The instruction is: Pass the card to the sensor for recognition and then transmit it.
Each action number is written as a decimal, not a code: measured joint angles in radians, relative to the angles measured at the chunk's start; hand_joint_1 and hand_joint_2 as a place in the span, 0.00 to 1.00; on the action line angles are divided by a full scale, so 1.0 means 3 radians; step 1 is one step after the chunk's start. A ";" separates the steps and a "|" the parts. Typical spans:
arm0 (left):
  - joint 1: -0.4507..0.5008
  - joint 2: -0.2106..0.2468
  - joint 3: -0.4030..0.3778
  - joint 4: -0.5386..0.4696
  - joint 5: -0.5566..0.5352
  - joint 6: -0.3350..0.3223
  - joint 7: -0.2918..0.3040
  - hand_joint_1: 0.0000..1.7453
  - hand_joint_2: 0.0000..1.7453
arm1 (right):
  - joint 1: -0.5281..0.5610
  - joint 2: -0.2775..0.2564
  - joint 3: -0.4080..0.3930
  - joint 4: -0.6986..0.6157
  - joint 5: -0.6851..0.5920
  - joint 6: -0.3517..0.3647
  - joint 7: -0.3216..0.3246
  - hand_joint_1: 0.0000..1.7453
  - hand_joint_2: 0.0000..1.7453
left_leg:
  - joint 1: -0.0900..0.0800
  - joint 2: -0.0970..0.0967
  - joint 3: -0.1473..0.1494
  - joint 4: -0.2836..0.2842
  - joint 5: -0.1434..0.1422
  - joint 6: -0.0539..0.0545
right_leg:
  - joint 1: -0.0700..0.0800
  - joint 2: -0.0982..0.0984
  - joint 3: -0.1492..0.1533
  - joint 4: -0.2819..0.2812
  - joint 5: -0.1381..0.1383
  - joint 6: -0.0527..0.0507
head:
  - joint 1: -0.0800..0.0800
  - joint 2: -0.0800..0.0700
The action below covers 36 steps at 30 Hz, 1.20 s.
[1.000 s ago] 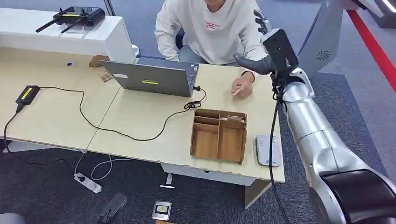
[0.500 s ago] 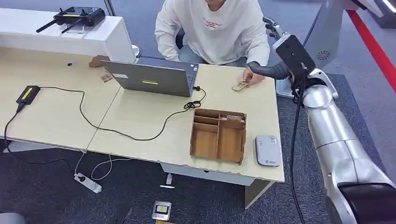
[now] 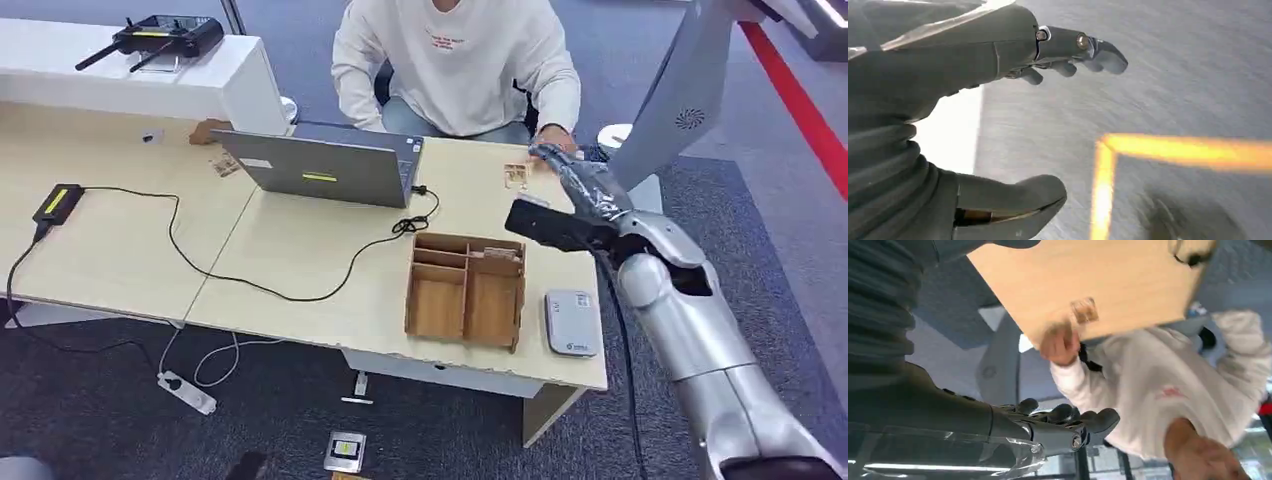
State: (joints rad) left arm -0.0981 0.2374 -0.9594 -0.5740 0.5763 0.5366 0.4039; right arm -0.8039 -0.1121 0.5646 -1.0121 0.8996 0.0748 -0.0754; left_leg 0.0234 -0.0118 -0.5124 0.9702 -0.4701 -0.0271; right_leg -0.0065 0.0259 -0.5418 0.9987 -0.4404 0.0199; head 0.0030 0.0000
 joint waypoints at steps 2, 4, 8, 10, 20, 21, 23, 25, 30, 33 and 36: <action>0.0084 0.0177 0.0022 -0.0343 -0.0103 0.0100 0.0144 0.00 1.00 | 0.0170 -0.0009 0.0014 -0.0114 0.0111 0.0072 0.0073 0.00 1.00 | 0.0000 -0.0003 -0.0005 -0.0001 0.0001 0.0000 | -0.0001 -0.0005 -0.0003 0.0000 -0.0001 -0.0001 | 0.0003 0.0000; 0.0121 0.0288 0.0032 -0.0556 -0.0152 0.0010 0.0022 0.00 1.00 | 0.0266 -0.0005 0.0030 -0.0181 0.0170 0.0069 0.0073 0.00 1.00 | 0.0000 -0.0009 -0.0007 -0.0002 0.0001 0.0000 | 0.0000 -0.0006 -0.0002 0.0001 -0.0002 -0.0001 | 0.0004 0.0000; 0.0182 0.0431 0.0108 -0.0905 -0.0301 -0.0027 -0.0073 0.00 1.00 | 0.0350 -0.0003 0.0034 -0.0323 0.0236 0.0135 0.0062 0.00 1.00 | -0.0002 -0.0003 -0.0005 -0.0002 0.0001 0.0000 | -0.0001 -0.0005 -0.0001 0.0001 0.0000 -0.0002 | 0.0004 0.0000; 0.0209 0.0462 0.0192 -0.0906 -0.0285 -0.0073 -0.0339 0.00 1.00 | 0.0324 -0.0036 0.0032 -0.0352 0.0201 0.0175 -0.0031 0.00 1.00 | -0.0005 -0.0005 -0.0006 -0.0001 0.0003 0.0003 | -0.0004 -0.0005 -0.0002 0.0001 0.0000 -0.0001 | 0.0004 0.0000; 0.0271 0.0386 0.0684 -0.0831 -0.0460 -0.0063 -0.0543 0.00 1.00 | 0.0258 -0.0165 -0.0036 -0.0403 0.0212 0.0194 -0.0183 0.00 1.00 | -0.0005 -0.0007 -0.0006 0.0001 0.0003 0.0003 | -0.0005 -0.0006 -0.0001 0.0001 0.0002 0.0000 | 0.0005 0.0000; 0.0271 0.0378 0.0717 -0.0820 -0.0460 -0.0069 -0.0544 0.00 1.00 | 0.0257 -0.0176 -0.0037 -0.0403 0.0212 0.0193 -0.0183 0.00 1.00 | -0.0005 -0.0007 -0.0006 0.0000 0.0003 0.0003 | -0.0005 -0.0006 -0.0001 0.0001 0.0002 0.0000 | 0.0005 0.0000; 0.0272 0.0367 0.0767 -0.0805 -0.0461 -0.0075 -0.0544 0.00 1.00 | 0.0257 -0.0191 -0.0041 -0.0403 0.0212 0.0193 -0.0185 0.00 1.00 | -0.0005 -0.0007 -0.0006 0.0000 0.0003 0.0003 | -0.0005 -0.0006 -0.0001 0.0001 0.0002 0.0000 | 0.0005 0.0000; 0.0278 0.0354 0.0817 -0.0790 -0.0466 -0.0072 -0.0576 0.00 1.00 | 0.0257 -0.0201 -0.0042 -0.0403 0.0215 0.0186 -0.0185 0.00 1.00 | -0.0004 -0.0007 -0.0006 0.0000 0.0003 0.0003 | -0.0004 -0.0006 -0.0001 0.0001 0.0002 0.0000 | 0.0005 0.0000; 0.0401 0.0325 0.1052 -0.0902 -0.0876 -0.0053 -0.0413 0.00 1.00 | 0.0260 -0.0170 -0.0045 -0.0478 0.0232 0.0217 -0.0041 0.00 1.00 | -0.0004 -0.0005 -0.0006 0.0000 0.0003 0.0003 | -0.0004 -0.0006 -0.0001 0.0001 0.0001 -0.0001 | 0.0005 0.0000; 0.0491 0.0307 0.1240 -0.0987 -0.1280 -0.0201 -0.0282 0.00 1.00 | 0.0256 -0.0158 -0.0057 -0.0505 0.0226 0.0251 -0.0036 0.00 1.00 | -0.0005 -0.0005 -0.0007 0.0000 0.0003 0.0003 | -0.0004 -0.0006 -0.0004 0.0001 0.0001 -0.0001 | 0.0004 0.0000; 0.0486 0.0272 0.1463 -0.0948 -0.1554 -0.0364 -0.0393 0.00 1.00 | 0.0242 -0.0189 -0.0065 -0.0494 0.0211 0.0252 -0.0161 0.00 1.00 | -0.0005 -0.0010 -0.0009 0.0000 0.0003 0.0003 | -0.0005 -0.0010 -0.0002 0.0001 0.0001 0.0000 | 0.0005 0.0000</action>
State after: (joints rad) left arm 0.0478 0.3189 -0.5204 -0.8583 0.1103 0.4272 0.2861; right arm -0.7314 -0.1690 0.5451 -1.1604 0.9628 0.1503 -0.1236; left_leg 0.0220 -0.0146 -0.5152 0.9703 -0.4692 -0.0261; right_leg -0.0078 0.0230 -0.5425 0.9988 -0.4401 0.0198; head 0.0046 0.0000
